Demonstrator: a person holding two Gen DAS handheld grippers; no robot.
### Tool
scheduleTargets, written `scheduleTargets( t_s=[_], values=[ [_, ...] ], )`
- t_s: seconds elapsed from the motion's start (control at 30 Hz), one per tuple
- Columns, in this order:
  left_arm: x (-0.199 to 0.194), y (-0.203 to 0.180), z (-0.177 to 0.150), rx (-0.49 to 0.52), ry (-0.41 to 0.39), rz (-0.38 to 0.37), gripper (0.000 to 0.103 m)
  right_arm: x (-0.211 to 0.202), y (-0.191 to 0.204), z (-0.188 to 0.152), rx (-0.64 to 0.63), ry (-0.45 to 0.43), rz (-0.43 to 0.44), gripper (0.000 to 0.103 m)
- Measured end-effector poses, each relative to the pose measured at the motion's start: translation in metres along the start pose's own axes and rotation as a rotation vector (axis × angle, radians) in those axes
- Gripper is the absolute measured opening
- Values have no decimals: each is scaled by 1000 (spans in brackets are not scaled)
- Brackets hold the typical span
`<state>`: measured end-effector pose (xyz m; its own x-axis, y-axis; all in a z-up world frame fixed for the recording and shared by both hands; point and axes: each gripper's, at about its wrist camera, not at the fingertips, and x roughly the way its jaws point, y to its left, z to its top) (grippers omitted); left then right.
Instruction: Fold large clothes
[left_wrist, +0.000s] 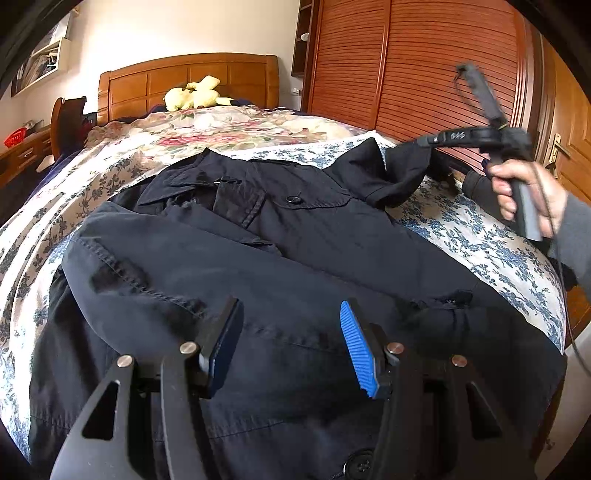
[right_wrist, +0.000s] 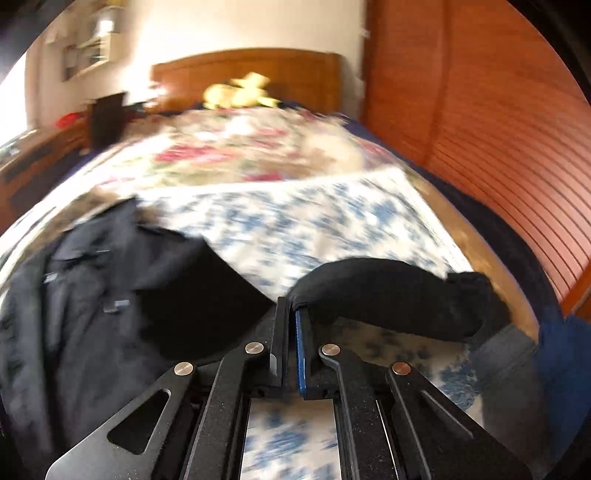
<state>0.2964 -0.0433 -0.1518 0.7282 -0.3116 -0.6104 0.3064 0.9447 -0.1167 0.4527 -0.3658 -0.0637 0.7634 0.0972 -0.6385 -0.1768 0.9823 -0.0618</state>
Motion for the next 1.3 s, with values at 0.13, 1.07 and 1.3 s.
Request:
scheduleTargets(
  t_s=[0.13, 1.07, 1.3],
  values=[
    [0, 2, 0, -8, 2, -2, 54, -30, 48, 1, -75, -29, 106, 1],
    [1, 2, -1, -4, 4, 4, 54, -29, 90, -94, -65, 195, 116, 2],
    [1, 2, -1, 4, 5, 8, 54, -60, 75, -81, -79, 130, 59, 37]
  ],
)
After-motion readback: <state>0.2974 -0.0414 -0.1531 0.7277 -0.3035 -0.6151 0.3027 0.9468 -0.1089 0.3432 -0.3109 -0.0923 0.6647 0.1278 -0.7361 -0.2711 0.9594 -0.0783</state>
